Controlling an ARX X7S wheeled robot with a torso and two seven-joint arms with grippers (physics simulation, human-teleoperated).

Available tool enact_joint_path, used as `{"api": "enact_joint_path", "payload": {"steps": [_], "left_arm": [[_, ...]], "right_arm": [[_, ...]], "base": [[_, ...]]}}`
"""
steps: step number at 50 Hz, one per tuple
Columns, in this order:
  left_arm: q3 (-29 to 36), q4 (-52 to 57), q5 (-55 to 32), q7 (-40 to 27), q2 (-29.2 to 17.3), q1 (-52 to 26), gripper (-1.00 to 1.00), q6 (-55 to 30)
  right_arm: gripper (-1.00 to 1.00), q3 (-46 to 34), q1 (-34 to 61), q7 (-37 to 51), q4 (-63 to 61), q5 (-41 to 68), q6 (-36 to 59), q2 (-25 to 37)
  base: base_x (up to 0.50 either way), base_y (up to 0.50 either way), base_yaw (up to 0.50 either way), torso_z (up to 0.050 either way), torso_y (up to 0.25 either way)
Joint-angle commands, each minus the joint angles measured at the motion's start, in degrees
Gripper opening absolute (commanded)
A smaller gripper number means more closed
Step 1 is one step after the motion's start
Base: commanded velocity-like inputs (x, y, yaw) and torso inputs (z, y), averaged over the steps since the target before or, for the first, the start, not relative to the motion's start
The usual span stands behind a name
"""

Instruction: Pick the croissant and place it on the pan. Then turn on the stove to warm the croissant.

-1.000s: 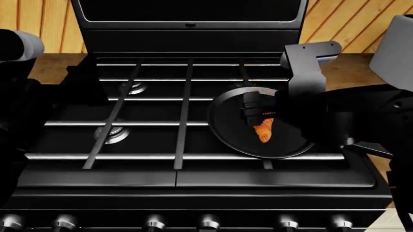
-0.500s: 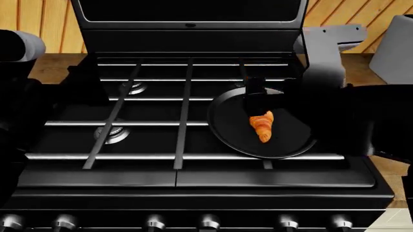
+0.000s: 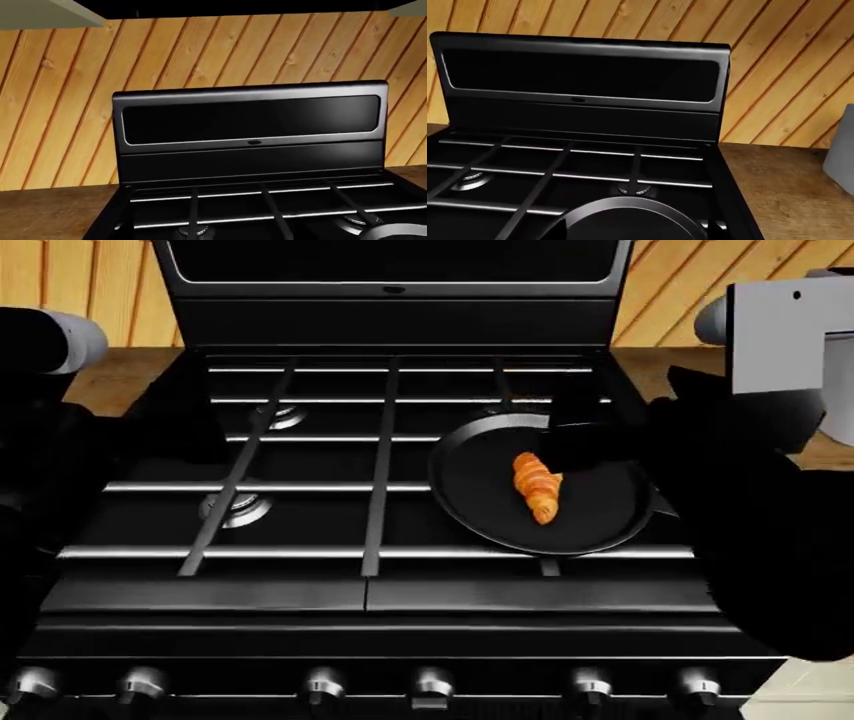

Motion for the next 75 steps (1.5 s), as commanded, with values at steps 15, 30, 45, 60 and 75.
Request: {"api": "enact_joint_path", "payload": {"steps": [15, 30, 45, 60, 75], "left_arm": [[0.9, 0.0, 0.0, 0.5, -0.7, -0.4, 1.0, 0.0], [1.3, -0.2, -0.5, 0.3, -1.0, -0.6, 1.0, 0.0], [1.6, -0.3, -0.9, 0.1, -1.3, -0.7, 1.0, 0.0], [0.4, -0.1, -0.4, -1.1, -0.5, 0.5, 1.0, 1.9], [-1.4, 0.1, -0.5, -6.4, 0.8, 1.9, 1.0, 3.4]], "right_arm": [[1.0, 1.3, -2.8, -1.2, -3.5, -3.5, -2.0, 1.7], [1.0, 0.7, -3.5, -2.8, -2.9, -5.3, -2.4, 1.6], [1.0, 1.9, -5.7, -5.1, -2.4, -6.4, -5.1, 1.3], [1.0, 1.2, -5.4, -4.7, -3.2, -7.6, -4.7, 1.6], [1.0, 1.1, -5.9, -4.4, -5.4, -9.0, -5.6, 1.2]], "base": [[-0.5, 0.0, 0.0, 0.0, 0.0], [-0.43, 0.0, 0.0, 0.0, 0.0], [0.0, -0.18, 0.0, 0.0, 0.0], [-0.01, -0.29, 0.0, 0.0, 0.0], [0.0, 0.0, 0.0, -0.015, 0.002]]}}
